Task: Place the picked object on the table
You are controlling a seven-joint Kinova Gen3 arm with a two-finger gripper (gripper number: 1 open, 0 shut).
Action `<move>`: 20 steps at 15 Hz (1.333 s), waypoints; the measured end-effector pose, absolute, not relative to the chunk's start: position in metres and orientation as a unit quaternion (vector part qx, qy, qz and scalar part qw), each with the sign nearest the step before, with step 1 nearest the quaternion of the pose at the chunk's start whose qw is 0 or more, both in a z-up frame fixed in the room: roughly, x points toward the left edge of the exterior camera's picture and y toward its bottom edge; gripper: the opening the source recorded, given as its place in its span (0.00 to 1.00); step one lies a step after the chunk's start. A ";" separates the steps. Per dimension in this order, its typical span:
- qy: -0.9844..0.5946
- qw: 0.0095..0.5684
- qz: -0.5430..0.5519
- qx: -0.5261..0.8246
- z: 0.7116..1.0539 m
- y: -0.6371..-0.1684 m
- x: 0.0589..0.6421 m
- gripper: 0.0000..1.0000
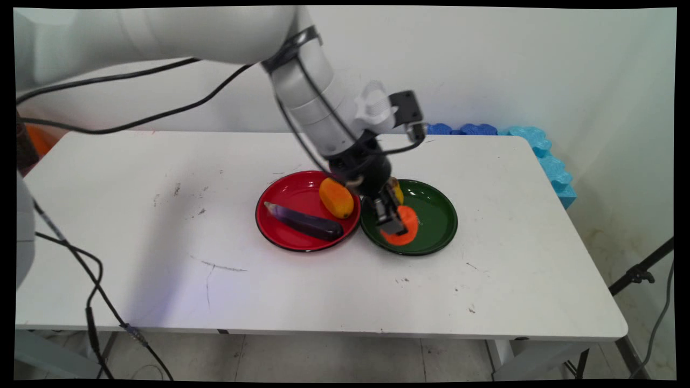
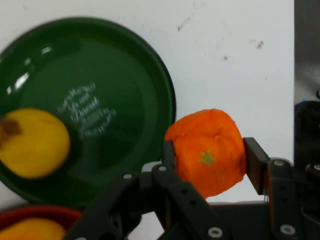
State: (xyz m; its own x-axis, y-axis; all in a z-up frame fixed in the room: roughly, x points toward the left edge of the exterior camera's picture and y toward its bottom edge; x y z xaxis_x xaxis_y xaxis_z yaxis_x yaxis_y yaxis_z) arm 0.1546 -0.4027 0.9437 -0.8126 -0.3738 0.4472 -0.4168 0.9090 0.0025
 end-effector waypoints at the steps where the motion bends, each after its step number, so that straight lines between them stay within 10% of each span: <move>1: -0.950 0.222 0.048 0.212 0.940 -0.394 0.159 0.00; 20: -0.928 0.218 0.063 0.296 0.835 -0.371 0.195 0.00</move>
State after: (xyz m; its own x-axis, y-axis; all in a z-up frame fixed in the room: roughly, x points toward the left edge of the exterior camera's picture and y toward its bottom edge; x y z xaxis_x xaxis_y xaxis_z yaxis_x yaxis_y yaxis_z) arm 0.1949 -0.3706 0.8352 -0.7291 -0.5221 0.4426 -0.5770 0.8166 0.0128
